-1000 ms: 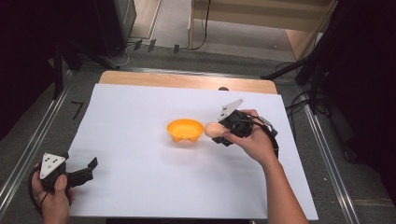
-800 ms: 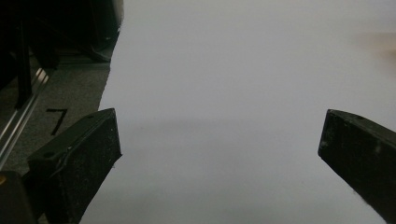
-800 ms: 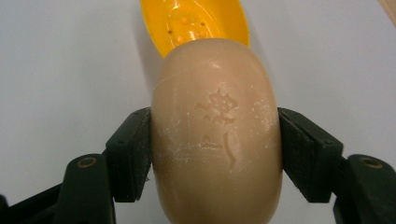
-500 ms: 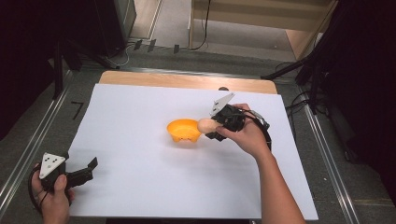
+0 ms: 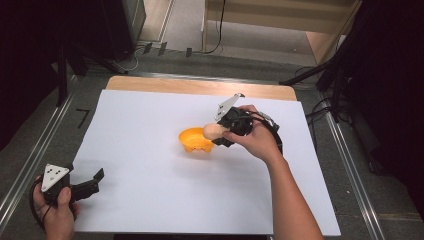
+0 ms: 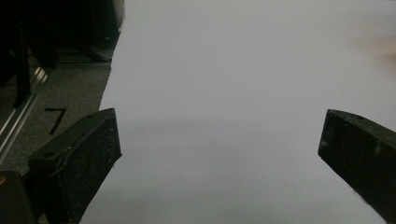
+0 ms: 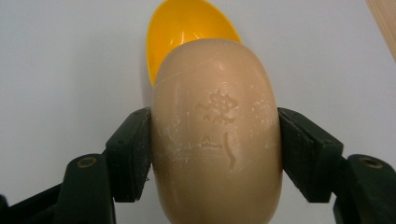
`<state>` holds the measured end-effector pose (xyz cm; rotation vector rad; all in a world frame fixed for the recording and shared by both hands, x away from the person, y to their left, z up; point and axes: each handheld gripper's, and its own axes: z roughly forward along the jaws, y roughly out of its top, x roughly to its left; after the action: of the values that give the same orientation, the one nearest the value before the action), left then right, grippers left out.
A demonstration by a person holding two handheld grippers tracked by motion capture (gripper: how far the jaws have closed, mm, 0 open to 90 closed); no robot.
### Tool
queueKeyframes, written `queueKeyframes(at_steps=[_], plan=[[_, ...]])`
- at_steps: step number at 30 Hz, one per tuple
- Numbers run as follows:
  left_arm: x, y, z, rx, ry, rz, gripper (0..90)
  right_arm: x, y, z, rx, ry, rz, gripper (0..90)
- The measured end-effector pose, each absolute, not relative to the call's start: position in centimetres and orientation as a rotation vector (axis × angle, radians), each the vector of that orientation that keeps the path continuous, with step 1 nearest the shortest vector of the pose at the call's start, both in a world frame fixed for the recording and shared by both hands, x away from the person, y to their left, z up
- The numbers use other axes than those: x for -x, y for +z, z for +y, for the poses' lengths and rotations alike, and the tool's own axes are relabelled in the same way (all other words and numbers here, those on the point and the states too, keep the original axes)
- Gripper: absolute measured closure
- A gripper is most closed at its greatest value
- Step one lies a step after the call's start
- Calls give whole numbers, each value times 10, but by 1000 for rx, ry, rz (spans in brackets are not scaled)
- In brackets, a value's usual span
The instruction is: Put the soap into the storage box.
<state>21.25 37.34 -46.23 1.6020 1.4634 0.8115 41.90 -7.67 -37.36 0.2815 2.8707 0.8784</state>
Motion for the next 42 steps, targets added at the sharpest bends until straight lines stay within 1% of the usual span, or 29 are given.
queueKeyframes(at_steps=[22, 35, 42], plan=[[-213, -462, 375, -1600, 792, 1465, 0, -432, -385, -39, -133, 829, 2962, 326], [-213, -462, 376, -1597, 783, 1463, 0, -439, -393, -16, -104, 748, 3011, 325], [-213, -462, 376, -1594, 779, 1462, 0, -442, -395, -12, -114, 716, 3035, 324]])
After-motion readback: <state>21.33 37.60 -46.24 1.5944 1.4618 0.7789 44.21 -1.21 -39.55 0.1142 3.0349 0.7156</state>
